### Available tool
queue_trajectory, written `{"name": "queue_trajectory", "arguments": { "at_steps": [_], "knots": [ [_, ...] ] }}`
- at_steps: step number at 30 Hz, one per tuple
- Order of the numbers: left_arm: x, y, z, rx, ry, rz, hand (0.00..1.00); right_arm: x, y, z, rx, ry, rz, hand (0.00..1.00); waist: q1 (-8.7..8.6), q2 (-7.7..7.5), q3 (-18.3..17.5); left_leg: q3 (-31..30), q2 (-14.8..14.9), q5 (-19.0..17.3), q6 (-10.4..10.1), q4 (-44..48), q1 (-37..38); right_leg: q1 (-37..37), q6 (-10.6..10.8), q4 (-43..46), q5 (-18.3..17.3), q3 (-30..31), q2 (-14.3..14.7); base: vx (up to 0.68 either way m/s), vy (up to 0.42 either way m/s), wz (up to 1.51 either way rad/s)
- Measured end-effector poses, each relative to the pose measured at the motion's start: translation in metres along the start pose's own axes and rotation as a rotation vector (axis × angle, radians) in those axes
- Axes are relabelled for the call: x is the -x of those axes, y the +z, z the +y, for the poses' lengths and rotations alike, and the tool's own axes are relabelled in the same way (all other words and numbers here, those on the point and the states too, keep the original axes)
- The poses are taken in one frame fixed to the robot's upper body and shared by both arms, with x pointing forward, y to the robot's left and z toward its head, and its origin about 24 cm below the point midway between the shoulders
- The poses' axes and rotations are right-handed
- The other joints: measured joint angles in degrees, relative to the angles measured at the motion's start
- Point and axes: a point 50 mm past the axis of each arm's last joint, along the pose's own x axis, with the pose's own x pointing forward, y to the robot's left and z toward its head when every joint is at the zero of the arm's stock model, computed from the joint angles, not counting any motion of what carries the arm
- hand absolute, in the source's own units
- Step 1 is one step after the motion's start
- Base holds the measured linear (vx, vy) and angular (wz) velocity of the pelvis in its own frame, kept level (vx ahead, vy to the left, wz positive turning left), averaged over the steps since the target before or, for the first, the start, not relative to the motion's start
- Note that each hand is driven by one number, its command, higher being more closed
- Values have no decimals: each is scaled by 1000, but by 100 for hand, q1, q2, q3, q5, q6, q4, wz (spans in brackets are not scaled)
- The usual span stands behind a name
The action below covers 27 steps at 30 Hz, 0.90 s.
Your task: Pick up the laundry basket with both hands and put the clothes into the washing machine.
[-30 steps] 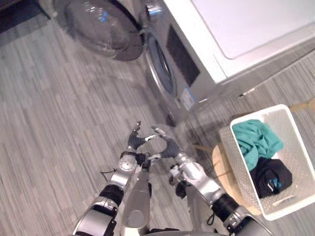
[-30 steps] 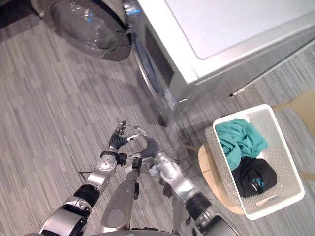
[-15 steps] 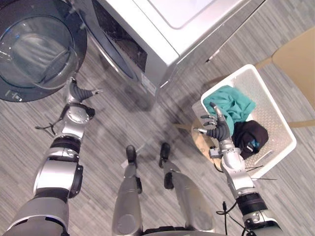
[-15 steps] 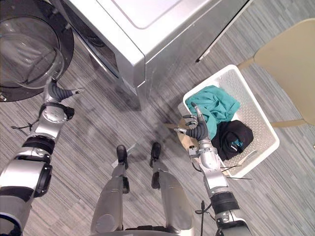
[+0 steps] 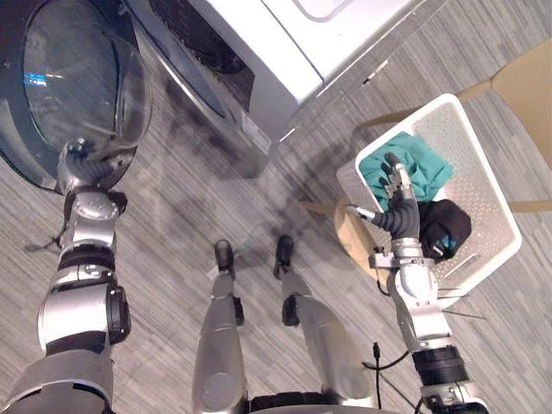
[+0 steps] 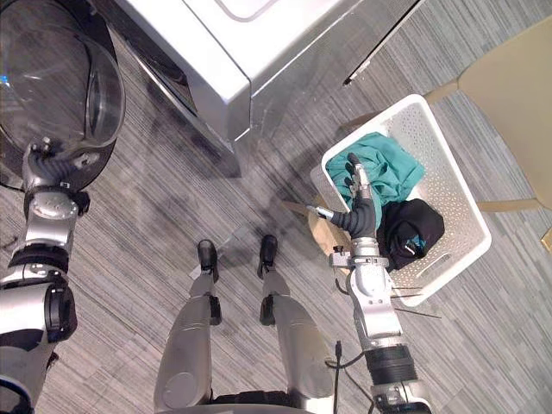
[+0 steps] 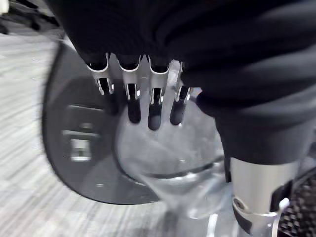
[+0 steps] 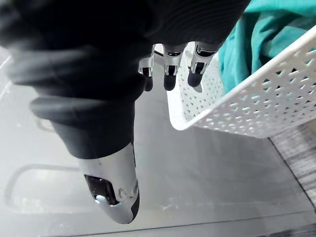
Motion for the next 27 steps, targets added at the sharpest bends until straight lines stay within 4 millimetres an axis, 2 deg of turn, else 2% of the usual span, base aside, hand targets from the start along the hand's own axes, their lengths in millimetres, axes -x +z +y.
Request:
{"name": "queue_trajectory", "arguments": {
  "at_steps": [4,13,15,16,19,22,24,25,26,27],
  "knots": [
    [1,-12,3,13,7,51,0,-1,0,-1,-18,1,0,0,80,-1,1,-112,4,-8,-11,86,-35,54,-6,0,4,-77,7,43,40,13],
    [1,-11,1,-7,2,38,0,-2,7,0,-19,4,-32,0,134,-1,1,-262,-67,13,-3,65,-7,132,-6,-8,3,-208,-34,33,56,8],
    [6,-11,-7,-10,-17,25,0,-2,9,1,-18,5,-39,0,128,4,4,-255,-69,13,-2,43,100,223,-7,-8,-1,-204,-53,55,61,1],
    [11,-12,-17,-22,-48,4,0,-2,10,1,-15,4,-42,0,130,4,4,-245,-83,13,-2,-8,215,311,-1,-8,-11,-193,-67,65,66,0],
    [35,-17,-48,-15,-131,-59,0,-2,11,1,-3,-3,-50,0,129,9,3,-203,-114,15,4,-111,456,472,28,16,-64,-159,-101,57,77,-3],
    [75,-34,-85,21,-249,-72,0,0,9,2,2,-11,-41,0,132,28,-6,-110,-180,6,13,-211,724,614,50,135,-169,-88,-144,47,73,-11],
    [122,-59,-120,47,-392,-18,0,6,6,-1,9,-28,-21,0,119,91,-67,-24,-201,-35,63,-268,961,710,89,305,-307,-24,-187,48,78,-11],
    [135,-66,-128,51,-429,0,0,8,4,-2,16,-34,-10,0,124,126,-129,15,-206,-48,77,-271,990,708,141,346,-355,-5,-197,52,62,-14],
    [160,-81,-140,66,-496,51,0,13,0,-5,31,-44,14,0,123,210,-288,114,-218,-96,110,-273,1065,708,145,423,-396,79,-215,73,61,-23],
    [172,-88,-143,77,-526,79,0,15,-2,-6,45,-45,25,0,136,251,-374,166,-222,-128,124,-272,1112,714,163,455,-418,134,-223,95,66,-40]
  ]
}}
